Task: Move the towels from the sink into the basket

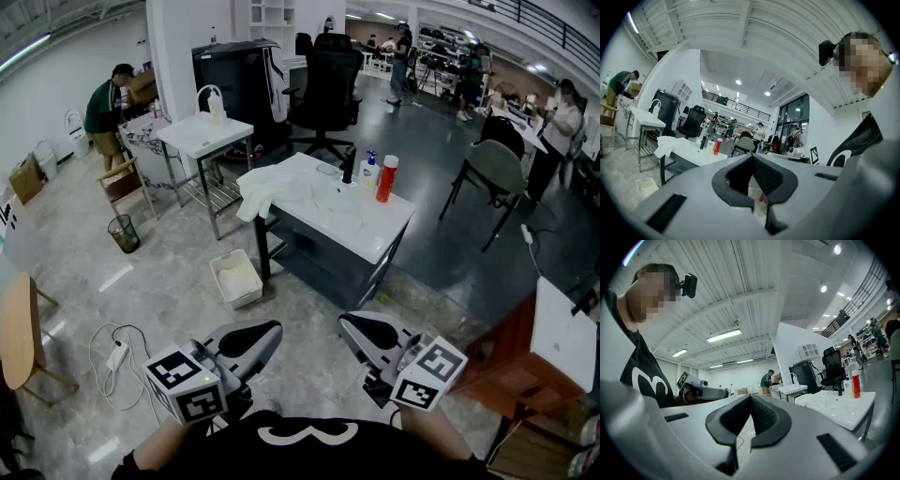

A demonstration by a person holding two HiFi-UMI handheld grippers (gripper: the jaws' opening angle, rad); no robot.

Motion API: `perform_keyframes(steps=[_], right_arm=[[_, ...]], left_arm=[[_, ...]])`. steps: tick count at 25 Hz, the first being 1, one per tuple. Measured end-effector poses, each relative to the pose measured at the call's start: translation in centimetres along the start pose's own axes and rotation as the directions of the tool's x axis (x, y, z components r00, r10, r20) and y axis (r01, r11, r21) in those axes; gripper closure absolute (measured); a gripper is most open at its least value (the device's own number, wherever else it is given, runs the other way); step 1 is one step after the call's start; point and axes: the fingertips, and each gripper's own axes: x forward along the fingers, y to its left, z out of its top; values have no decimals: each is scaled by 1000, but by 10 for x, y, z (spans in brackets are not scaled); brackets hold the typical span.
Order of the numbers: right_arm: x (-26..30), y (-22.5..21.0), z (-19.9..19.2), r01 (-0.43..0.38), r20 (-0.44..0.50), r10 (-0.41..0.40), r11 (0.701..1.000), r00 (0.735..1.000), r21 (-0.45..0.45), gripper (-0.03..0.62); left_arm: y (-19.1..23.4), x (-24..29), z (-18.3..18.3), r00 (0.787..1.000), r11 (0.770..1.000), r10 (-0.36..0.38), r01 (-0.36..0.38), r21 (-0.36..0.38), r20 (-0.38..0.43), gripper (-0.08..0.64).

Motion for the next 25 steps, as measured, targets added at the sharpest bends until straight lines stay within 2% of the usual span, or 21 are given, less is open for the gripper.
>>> perform_keyframes(steps=[6, 12, 16, 20, 25], right_arm=[[-10, 16, -4, 3, -7, -3, 1000, 1000, -4, 589], [-16, 25, -16, -18, -31, 18, 1000, 999, 14, 589], [-18, 30, -12, -57, -9, 57, 998, 998, 15, 589], [-21, 27, -10, -51, 35, 50, 998, 998, 29, 589], [-14, 31, -16, -60, -3, 60, 998, 998, 13, 586]], left_arm=[[-15, -16, -9, 1000, 1000, 15, -15, 9, 7, 555], [-16, -25, -20, 999, 998, 52, -52, -28, 0, 554], [-16, -28, -20, 997, 997, 76, -76, -22, -1, 555], [-15, -29, -23, 995, 995, 96, -96, -14, -8, 554], [-9, -38, -25, 993, 993, 113, -114, -22, -14, 554]])
